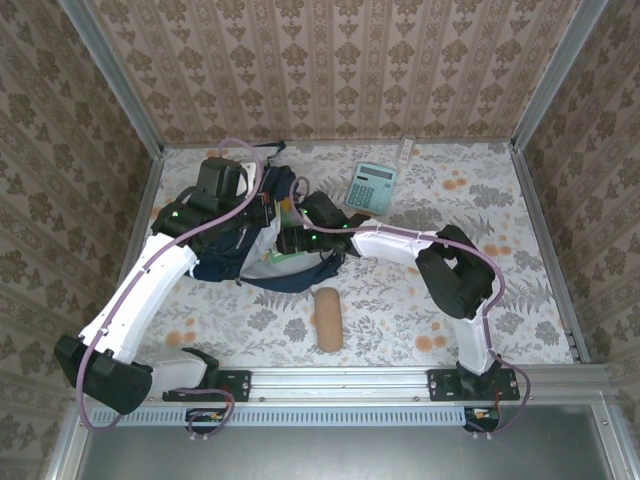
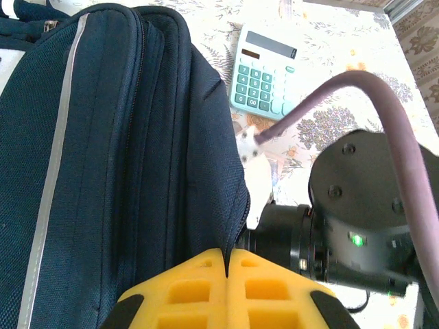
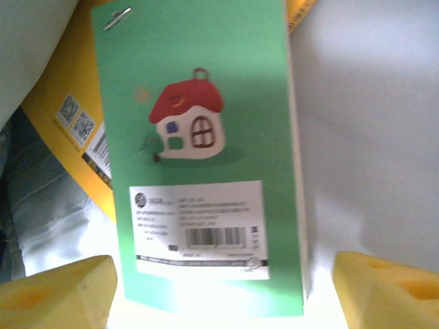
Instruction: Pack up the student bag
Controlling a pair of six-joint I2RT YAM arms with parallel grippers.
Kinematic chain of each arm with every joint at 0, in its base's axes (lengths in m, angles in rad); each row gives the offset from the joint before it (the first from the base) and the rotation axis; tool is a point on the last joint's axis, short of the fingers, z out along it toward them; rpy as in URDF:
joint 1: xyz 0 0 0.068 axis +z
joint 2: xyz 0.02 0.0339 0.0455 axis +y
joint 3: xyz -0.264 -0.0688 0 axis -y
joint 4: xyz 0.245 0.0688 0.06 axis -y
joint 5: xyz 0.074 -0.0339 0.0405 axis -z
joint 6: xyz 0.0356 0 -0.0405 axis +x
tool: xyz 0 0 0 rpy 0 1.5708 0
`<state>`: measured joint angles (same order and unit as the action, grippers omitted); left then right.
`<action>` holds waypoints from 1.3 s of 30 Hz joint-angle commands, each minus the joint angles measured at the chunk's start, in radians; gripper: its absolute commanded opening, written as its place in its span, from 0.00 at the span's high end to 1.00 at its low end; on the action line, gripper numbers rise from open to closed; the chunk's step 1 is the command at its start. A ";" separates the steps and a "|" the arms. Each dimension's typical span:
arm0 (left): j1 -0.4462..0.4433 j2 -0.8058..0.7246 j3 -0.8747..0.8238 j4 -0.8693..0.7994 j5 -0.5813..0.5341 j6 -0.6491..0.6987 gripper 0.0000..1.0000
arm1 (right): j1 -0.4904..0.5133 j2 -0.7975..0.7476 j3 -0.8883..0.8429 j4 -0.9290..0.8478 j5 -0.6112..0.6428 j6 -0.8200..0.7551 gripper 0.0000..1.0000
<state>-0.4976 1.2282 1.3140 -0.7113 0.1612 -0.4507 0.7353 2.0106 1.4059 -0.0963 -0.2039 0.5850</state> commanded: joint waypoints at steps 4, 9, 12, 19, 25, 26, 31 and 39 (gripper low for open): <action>-0.009 -0.055 0.011 0.072 0.045 -0.016 1.00 | -0.068 0.073 0.007 0.089 -0.203 0.121 0.34; -0.009 -0.056 0.013 0.068 0.051 -0.016 1.00 | -0.080 0.136 0.054 0.058 -0.268 0.116 0.34; -0.009 -0.055 0.013 0.069 0.052 -0.018 1.00 | -0.076 0.156 0.068 0.054 -0.300 0.126 0.35; -0.009 -0.050 0.010 0.079 0.064 -0.021 1.00 | -0.040 0.180 0.076 0.074 -0.354 0.189 0.45; -0.012 -0.043 0.004 0.094 0.082 -0.030 1.00 | -0.011 0.180 0.116 0.125 -0.372 0.278 0.53; -0.013 -0.042 0.001 0.097 0.084 -0.031 1.00 | -0.010 0.181 0.123 0.143 -0.377 0.300 0.54; -0.026 -0.042 -0.013 0.106 0.086 -0.038 1.00 | -0.006 0.202 0.180 0.188 -0.385 0.388 0.57; -0.038 -0.049 -0.033 0.116 0.080 -0.047 1.00 | -0.010 0.294 0.328 0.159 -0.336 0.434 0.54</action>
<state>-0.5175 1.2274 1.2755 -0.6788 0.1867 -0.4793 0.7341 2.2650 1.6817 0.0505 -0.5571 0.9771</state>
